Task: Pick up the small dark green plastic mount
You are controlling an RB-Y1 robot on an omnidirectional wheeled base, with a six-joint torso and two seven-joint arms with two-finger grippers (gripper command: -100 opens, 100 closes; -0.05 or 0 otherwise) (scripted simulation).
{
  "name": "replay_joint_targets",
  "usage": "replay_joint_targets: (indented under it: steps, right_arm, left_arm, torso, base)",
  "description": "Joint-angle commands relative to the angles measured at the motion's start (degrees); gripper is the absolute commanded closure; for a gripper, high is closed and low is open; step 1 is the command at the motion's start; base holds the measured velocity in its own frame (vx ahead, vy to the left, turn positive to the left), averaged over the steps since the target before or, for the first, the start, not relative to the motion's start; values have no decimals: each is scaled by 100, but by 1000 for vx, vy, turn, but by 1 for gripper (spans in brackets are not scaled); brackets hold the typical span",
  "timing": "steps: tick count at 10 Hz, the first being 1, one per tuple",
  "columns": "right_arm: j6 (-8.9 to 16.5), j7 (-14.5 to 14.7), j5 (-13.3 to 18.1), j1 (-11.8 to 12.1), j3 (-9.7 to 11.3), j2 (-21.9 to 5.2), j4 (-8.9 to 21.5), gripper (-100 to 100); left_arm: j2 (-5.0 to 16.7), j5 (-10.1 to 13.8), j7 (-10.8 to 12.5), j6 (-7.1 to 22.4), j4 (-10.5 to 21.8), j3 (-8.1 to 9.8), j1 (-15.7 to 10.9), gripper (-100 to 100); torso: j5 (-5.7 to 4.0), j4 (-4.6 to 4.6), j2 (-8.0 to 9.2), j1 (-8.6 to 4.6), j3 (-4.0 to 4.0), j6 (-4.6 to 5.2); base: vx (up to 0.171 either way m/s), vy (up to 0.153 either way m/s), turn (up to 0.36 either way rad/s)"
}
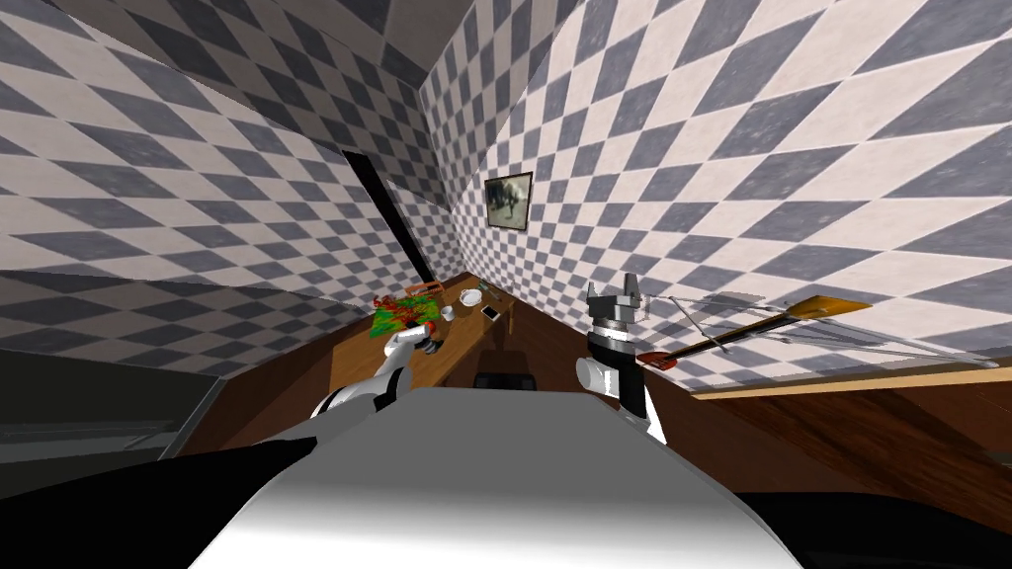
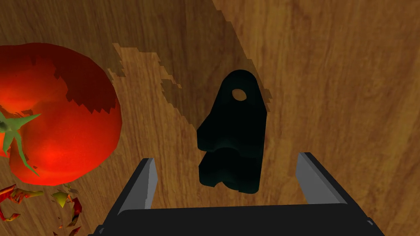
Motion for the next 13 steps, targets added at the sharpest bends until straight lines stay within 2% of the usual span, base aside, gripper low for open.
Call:
replay_joint_targets:
  steps: [1, 3, 4, 5, 6, 10, 11, 12, 13]
  right_arm:
    - [0, 0, 0, 0, 0, 0, 0, 0]
    - [0, 0, 0, 1, 0, 0, 0, 0]
    - [0, 0, 0, 1, 0, 0, 0, 0]
    - [0, 0, 0, 0, 0, 0, 0, 0]
    - [0, 0, 0, 2, 0, 0, 0, 0]
    - [0, 0, 0, 2, 0, 1, 0, 0]
    - [0, 0, 0, 2, 0, 1, 0, 0]
    - [0, 0, 0, 2, 0, 1, 0, 0]
    - [-1, 0, 0, 4, 0, 1, 0, 0]
  left_arm:
    - [-9, -89, 186, -151, 207, 12, -68, -100]
    - [-16, -167, 341, -280, 394, 26, -127, -100]
    - [-23, -245, 496, -408, 580, 39, -186, -100]
    - [-22, -204, 397, -326, 468, 31, -148, -100]
    - [-26, -211, 425, -344, 477, 32, -150, 100]
    - [-28, -209, 420, -337, 478, 31, -148, 100]
    - [-27, -209, 420, -338, 478, 31, -148, 0]
    - [-12, -128, 263, -216, 300, 19, -97, 100]
    - [-9, -89, 186, -151, 207, 12, -68, 100]
  torso:
    - [0, 0, 0, 0, 0, 0]
    - [-1, 0, -4, -7, -2, -2]
    - [-2, -1, -9, -10, -5, -2]
    - [-1, -1, -5, -5, -2, 1]
    - [-2, -2, -13, -14, -7, -5]
    - [-7, -6, -31, -28, -17, -5]
    - [-7, -6, -31, -28, -17, -5]
    - [-7, -6, -31, -28, -17, -5]
    - [-12, -9, -43, -43, -23, -17]
  base:
    - [-82, 79, -136]
    - [-50, 56, -104]
    - [-65, 70, -224]
    - [-34, 39, -57]
    - [-6, 6, 10]
    - [0, 0, 0]
    - [0, 0, 0]
    - [50, -52, 251]
    - [93, -79, 246]
